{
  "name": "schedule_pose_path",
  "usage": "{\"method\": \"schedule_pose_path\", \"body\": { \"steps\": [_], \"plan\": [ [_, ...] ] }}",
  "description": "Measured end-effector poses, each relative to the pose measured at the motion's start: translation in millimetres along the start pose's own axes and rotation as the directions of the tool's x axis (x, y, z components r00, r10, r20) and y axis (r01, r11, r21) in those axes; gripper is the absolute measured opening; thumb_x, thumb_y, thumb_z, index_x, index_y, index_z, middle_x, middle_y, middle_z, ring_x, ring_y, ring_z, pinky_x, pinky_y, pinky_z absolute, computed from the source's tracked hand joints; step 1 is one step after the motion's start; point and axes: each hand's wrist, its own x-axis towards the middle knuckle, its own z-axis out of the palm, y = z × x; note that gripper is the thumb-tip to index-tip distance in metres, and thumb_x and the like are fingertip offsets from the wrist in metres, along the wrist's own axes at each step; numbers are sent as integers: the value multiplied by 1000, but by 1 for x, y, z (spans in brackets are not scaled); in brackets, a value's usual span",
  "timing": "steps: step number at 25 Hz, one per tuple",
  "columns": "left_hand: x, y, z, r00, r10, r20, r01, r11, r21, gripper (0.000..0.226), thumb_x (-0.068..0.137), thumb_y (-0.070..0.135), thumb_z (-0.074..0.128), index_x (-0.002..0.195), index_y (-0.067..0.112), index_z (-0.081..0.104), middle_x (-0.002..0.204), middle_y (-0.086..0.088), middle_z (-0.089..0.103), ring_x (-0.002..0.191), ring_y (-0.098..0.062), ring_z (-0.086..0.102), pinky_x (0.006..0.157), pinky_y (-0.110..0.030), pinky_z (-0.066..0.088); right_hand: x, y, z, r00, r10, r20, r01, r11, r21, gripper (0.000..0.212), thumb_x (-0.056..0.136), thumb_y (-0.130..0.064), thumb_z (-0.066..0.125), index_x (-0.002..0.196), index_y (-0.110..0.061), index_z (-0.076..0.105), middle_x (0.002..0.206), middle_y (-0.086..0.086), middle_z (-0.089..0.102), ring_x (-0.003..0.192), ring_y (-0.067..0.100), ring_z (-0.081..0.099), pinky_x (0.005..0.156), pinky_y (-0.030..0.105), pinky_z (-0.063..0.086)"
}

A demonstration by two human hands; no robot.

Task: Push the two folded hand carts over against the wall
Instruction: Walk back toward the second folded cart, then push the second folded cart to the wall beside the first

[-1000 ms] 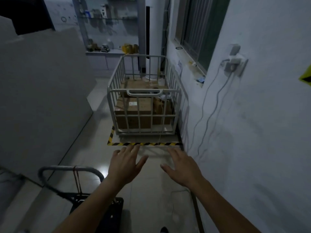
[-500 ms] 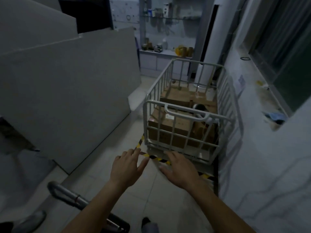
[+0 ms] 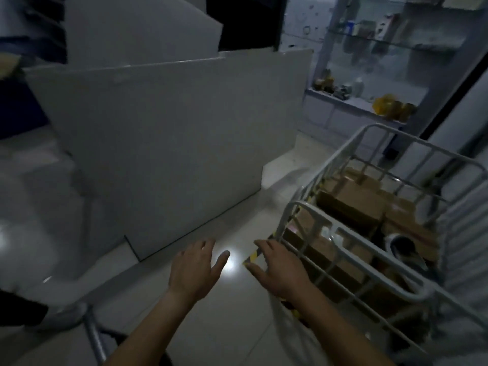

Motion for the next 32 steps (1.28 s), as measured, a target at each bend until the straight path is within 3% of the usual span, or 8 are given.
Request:
{"method": "schedule_pose_path", "body": {
  "steps": [4, 7, 10, 15, 19, 22, 26, 32],
  "plan": [
    [25, -47, -6, 974, -215, -75, 217, 976, 20, 70, 93, 69, 20, 124, 20, 58, 114, 1, 64, 102, -20, 60, 82, -41, 49, 89, -26, 14, 970, -223, 96, 226, 974, -12, 67, 88, -68, 36, 142, -27, 33, 138, -3, 46, 120, 19, 46, 91, 38, 44],
    [32, -80, -8, 927, -349, -136, 359, 931, 65, 67, 94, 67, 22, 115, 18, 61, 104, -1, 65, 92, -23, 61, 76, -40, 49, 150, -53, 30, 908, -395, 137, 395, 918, 29, 68, 91, -68, 33, 144, -26, 32, 139, -3, 46, 121, 18, 47, 91, 35, 43],
    [41, -115, -12, 824, -522, -219, 548, 832, 80, 68, 95, 66, 20, 111, 16, 63, 100, -3, 65, 85, -24, 61, 71, -39, 49, 218, -90, 52, 799, -573, 183, 567, 819, 89, 66, 91, -67, 33, 142, -25, 34, 136, -2, 48, 118, 18, 49, 88, 34, 45],
    [40, -149, -22, 564, -755, -335, 806, 592, 23, 61, 94, 63, 26, 113, 16, 61, 101, -4, 65, 87, -27, 62, 70, -40, 49, 301, -160, 75, 527, -819, 228, 805, 567, 174, 60, 91, -60, 43, 136, -22, 40, 129, 4, 53, 109, 27, 54, 81, 37, 48],
    [28, -154, -25, 352, -839, -415, 918, 396, -24, 58, 92, 63, 31, 111, 17, 61, 101, -5, 64, 88, -28, 60, 70, -40, 48, 330, -206, 89, 275, -927, 255, 909, 337, 244, 60, 92, -60, 43, 137, -21, 39, 131, 5, 51, 113, 27, 52, 83, 38, 48],
    [4, -151, -30, 183, -860, -477, 971, 235, -52, 58, 92, 62, 33, 109, 14, 61, 98, -9, 64, 85, -32, 61, 66, -40, 49, 333, -236, 104, 100, -955, 279, 942, 181, 282, 62, 90, -63, 39, 136, -21, 40, 129, 5, 52, 109, 26, 54, 83, 40, 49],
    [-42, -137, -26, 6, -894, -449, 993, 58, -103, 62, 94, 63, 28, 115, 13, 58, 103, -10, 64, 87, -31, 59, 66, -40, 49, 305, -276, 122, -90, -951, 294, 940, 16, 340, 62, 90, -62, 42, 137, -21, 39, 127, 6, 53, 111, 29, 52, 84, 41, 48],
    [-113, -131, -4, -173, -900, -400, 984, -137, -116, 69, 94, 66, 19, 120, 14, 57, 109, -9, 64, 92, -29, 61, 68, -41, 51, 244, -323, 156, -304, -902, 306, 879, -142, 456, 62, 91, -56, 50, 140, -22, 34, 129, 5, 52, 113, 27, 51, 84, 39, 47]
  ]
}}
